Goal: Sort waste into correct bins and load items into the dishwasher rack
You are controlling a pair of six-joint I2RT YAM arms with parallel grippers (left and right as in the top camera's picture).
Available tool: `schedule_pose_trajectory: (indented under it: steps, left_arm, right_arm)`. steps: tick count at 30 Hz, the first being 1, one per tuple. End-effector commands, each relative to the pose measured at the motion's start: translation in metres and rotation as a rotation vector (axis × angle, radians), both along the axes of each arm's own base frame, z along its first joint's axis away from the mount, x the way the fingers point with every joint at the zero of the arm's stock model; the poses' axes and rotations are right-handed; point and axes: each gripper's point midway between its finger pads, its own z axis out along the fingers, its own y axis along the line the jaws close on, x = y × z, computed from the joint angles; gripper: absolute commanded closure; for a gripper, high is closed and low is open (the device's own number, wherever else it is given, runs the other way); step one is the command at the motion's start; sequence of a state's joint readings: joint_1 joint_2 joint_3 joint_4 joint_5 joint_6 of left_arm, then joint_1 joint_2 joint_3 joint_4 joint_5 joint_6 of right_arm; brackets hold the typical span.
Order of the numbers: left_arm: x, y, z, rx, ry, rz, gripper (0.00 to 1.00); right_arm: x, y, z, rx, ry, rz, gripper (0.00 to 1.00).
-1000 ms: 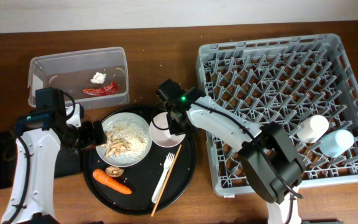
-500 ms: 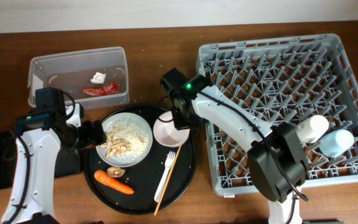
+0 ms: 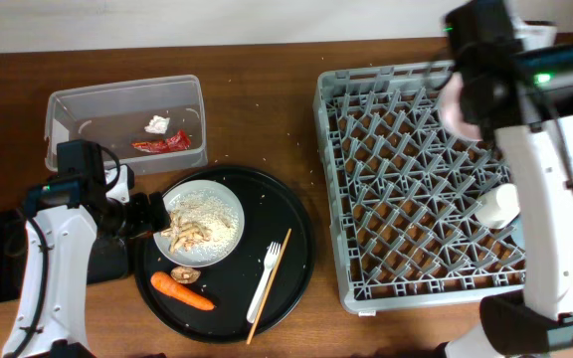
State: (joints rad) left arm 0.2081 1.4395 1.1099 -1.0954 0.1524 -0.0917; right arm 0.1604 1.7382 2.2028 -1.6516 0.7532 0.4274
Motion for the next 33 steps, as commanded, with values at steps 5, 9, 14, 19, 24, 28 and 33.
schedule_pose_trajectory:
  steps: [5, 9, 14, 19, 24, 28, 33]
  left_arm:
    - [0.002, -0.001, 0.005, -0.011, -0.019, 0.021, 0.06]
    - [0.001, -0.001, 0.005, -0.010, -0.019, 0.021, 0.06]
    - [0.002, -0.001, 0.005, -0.010, -0.020, 0.021, 0.06]
    - [0.002, -0.001, 0.005, -0.010, -0.020, 0.021, 0.06]
    - [0.002, -0.001, 0.005, -0.010, -0.020, 0.021, 0.06]
    - [0.002, -0.001, 0.005, -0.010, -0.020, 0.021, 0.06]
    - [0.002, -0.001, 0.005, -0.010, -0.020, 0.021, 0.06]
  right_arm:
    - [-0.027, -0.096, 0.038, -0.224, -0.255, -0.473, 0.96]
    - [0.016, -0.111, 0.010, -0.286, -0.201, -0.474, 0.96]
    - [0.087, -0.117, -0.063, -0.351, -0.028, -0.382, 0.96]
    - [0.123, -0.113, -0.141, -0.325, 0.143, -0.289, 0.96]
    - [0.136, -0.095, -0.166, -0.309, 0.177, -0.235, 0.96]
    - [0.139, -0.069, -0.184, -0.271, 0.216, -0.168, 0.96]
    - [0.128, -0.061, -0.208, -0.284, 0.302, -0.139, 0.96]
